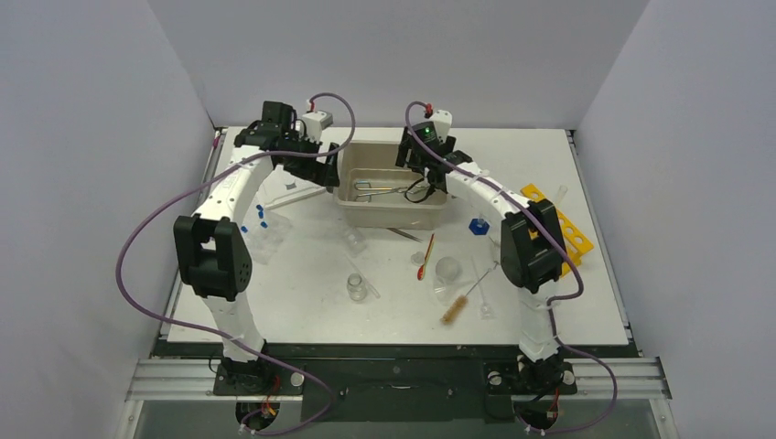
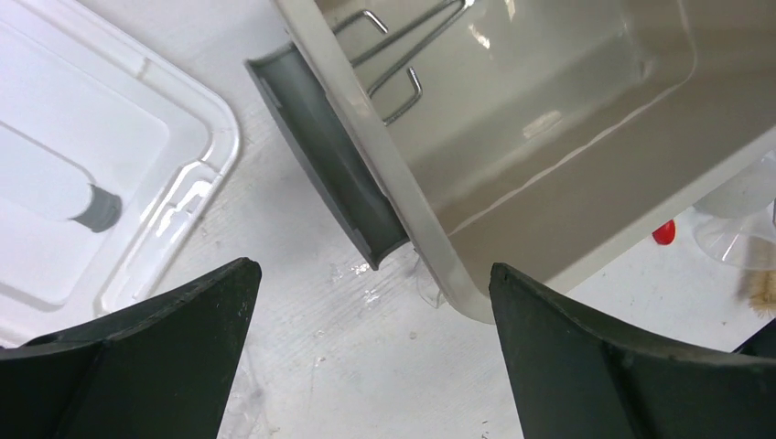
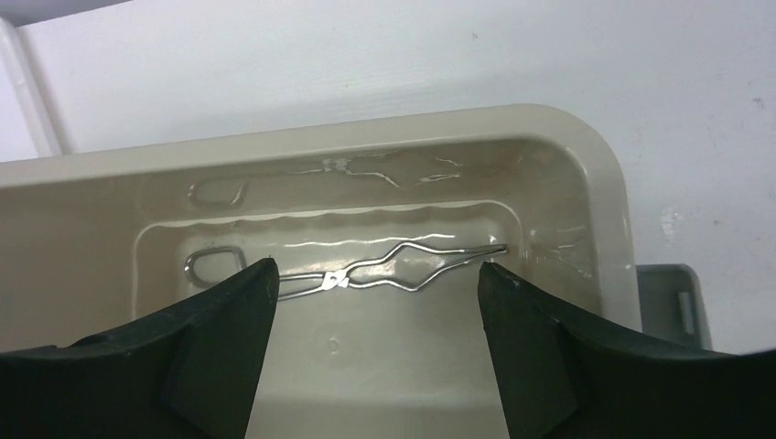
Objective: Organize the chemistry lab equipment
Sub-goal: Place the chemistry item in the storage box, then pick up the chemistry item at the center of the board.
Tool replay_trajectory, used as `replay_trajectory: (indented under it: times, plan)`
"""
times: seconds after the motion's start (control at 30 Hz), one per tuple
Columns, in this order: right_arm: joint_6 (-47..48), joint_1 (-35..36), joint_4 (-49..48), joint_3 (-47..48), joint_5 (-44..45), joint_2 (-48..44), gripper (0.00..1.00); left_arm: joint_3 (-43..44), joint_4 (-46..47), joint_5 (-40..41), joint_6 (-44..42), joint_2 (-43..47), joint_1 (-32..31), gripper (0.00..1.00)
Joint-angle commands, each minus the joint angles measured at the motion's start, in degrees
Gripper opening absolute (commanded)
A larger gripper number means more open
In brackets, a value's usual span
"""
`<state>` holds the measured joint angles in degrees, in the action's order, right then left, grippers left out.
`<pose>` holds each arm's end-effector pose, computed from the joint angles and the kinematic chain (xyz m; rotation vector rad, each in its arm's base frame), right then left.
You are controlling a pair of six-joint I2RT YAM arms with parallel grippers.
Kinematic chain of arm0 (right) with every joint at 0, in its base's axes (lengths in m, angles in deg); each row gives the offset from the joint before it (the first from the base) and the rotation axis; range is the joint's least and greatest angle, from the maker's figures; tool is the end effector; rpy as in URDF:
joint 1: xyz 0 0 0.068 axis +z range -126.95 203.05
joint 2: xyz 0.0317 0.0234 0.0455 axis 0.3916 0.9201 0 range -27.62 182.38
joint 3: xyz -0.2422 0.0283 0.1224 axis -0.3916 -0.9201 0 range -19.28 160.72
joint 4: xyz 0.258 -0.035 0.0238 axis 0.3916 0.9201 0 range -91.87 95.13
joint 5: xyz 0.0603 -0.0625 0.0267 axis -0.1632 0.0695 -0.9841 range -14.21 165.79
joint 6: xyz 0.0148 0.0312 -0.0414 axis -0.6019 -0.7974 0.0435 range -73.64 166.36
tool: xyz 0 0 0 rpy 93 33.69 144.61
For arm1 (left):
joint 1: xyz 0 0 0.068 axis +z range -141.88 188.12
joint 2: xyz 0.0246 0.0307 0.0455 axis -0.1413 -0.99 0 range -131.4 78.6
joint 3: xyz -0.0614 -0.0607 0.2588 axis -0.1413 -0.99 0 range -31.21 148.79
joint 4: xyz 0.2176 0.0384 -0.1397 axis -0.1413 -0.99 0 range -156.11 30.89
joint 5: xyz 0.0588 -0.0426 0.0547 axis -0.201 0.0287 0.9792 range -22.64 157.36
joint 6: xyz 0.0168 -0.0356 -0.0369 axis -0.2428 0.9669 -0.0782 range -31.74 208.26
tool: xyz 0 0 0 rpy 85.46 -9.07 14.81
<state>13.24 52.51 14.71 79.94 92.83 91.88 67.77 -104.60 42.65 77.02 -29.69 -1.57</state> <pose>0.4291 0.2305 0.2498 0.2342 2.1838 0.2883 0.4072 -0.0846 0.2968 0.6185 2.4016 -0.5312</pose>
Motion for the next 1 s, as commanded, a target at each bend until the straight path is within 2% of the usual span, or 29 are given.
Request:
replay_trajectory:
  times: [0.0,0.1,0.2,0.23,0.27,0.33,0.43,0.53,0.63,0.83,0.97]
  plan:
    - [5.1,1.6,1.6,1.8,-0.4,-10.4,0.77,7.3,-2.1,0.1,3.0,2.7,1.7,0.97]
    - [8.5,2.3,3.4,-1.6,1.3,-15.9,0.80,7.8,-2.1,-0.9,3.2,3.8,2.5,0.97]
    - [9.1,3.3,4.5,-8.6,2.5,-24.6,0.90,4.5,3.1,-4.2,5.0,7.3,4.5,0.96]
    - [7.0,3.2,4.2,-10.9,2.2,-28.8,0.97,3.7,4.6,-6.2,6.7,8.0,5.1,0.96]
    - [5.6,2.6,4.1,-15.4,1.2,-31.0,0.98,2.2,7.5,-7.0,7.8,9.3,6.2,0.96]
    - [0.1,1.4,4.6,-22.6,0.1,-36.9,1.00,0.6,10.3,-9.4,9.9,10.5,7.8,0.96]
    - [-3.6,-1.1,7.4,-33.7,-0.3,-46.2,1.00,0.3,10.3,-8.0,10.6,10.9,8.6,0.96]
    - [-7.6,-1.3,10.6,-41.3,5.1,-52.5,0.96,1.7,7.9,-5.5,10.5,10.7,8.6,0.97]
    - [-10.4,-1.8,13.3,-48.3,8.8,-56.5,0.86,2.9,5.0,-3.9,9.6,10.5,8.9,0.97]
    - [-11.8,-6.8,11.0,-55.5,6.9,-54.1,0.75,1.2,5.3,-2.7,9.9,12.7,9.4,0.96]
    - [-11.1,-9.6,6.2,-58.8,5.3,-50.8,0.69,0.7,4.2,1.1,9.2,13.9,9.4,0.96]
